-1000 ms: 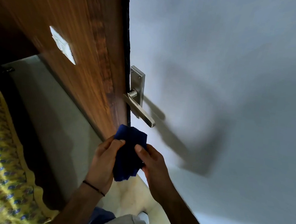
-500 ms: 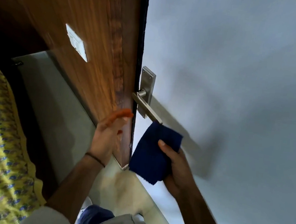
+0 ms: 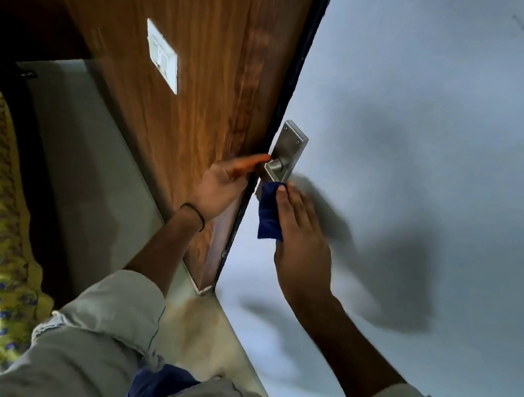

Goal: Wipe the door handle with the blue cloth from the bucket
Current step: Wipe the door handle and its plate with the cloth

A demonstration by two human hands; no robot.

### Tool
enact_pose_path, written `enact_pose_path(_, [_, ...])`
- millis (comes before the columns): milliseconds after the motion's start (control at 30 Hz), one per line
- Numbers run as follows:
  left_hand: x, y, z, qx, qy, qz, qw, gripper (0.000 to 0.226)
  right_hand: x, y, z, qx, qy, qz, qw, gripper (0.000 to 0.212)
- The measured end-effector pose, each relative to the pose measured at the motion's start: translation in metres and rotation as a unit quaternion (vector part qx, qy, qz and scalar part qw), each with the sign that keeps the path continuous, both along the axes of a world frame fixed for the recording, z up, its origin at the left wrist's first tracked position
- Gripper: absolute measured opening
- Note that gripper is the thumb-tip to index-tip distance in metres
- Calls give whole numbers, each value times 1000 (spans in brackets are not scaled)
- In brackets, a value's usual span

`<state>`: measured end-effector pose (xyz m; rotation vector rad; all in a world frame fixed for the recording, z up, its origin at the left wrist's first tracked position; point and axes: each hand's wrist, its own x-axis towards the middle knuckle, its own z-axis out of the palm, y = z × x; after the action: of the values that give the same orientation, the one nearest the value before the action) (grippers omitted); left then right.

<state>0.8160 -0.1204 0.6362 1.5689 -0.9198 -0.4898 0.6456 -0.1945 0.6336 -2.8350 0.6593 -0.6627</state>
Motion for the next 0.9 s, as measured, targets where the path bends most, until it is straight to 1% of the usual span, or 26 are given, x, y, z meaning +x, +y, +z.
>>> enact_pose_path(67, [3,0,0,-14,15,-19,1000,54,11,-6,4,-13,-1,17,1000,71])
enact_pose_path(167, [7,-1,-2,-34,23,-35,999,48,33,-15,15,-21,40,46,998,68])
enact_pose_path(233, [10,-3,-4,-38,22,-35,998,50,39,-20,16,-38,48,63,996,67])
enact_pose_path(300, [11,-3,-4,-36,24,-44,998,58,27,-26,17,-55,54,96,992,70])
enact_pose_path(367, [12,-4,-4,-33,37,-59,997,66,-1,-38,6,-73,70,110,989,76])
enact_pose_path(467, [15,-4,-9,-37,57,-50,996,70,-39,-40,-7,-66,148,137,977,86])
enact_pose_path(500, [15,-4,-11,-41,60,-49,996,71,-41,-38,-7,-72,157,138,975,85])
enact_pose_path(600, [13,-7,-16,-58,62,-58,995,72,-15,-30,12,-110,129,124,978,75])
enact_pose_path(667, [15,-8,-17,-62,57,-63,994,70,10,-31,22,-128,121,143,974,70])
enact_pose_path(767, [16,-5,-15,-54,54,-69,995,65,33,-41,29,-150,149,179,961,61])
enact_pose_path(900, [12,-5,-11,-51,72,-69,994,69,12,-45,37,-198,184,195,943,57])
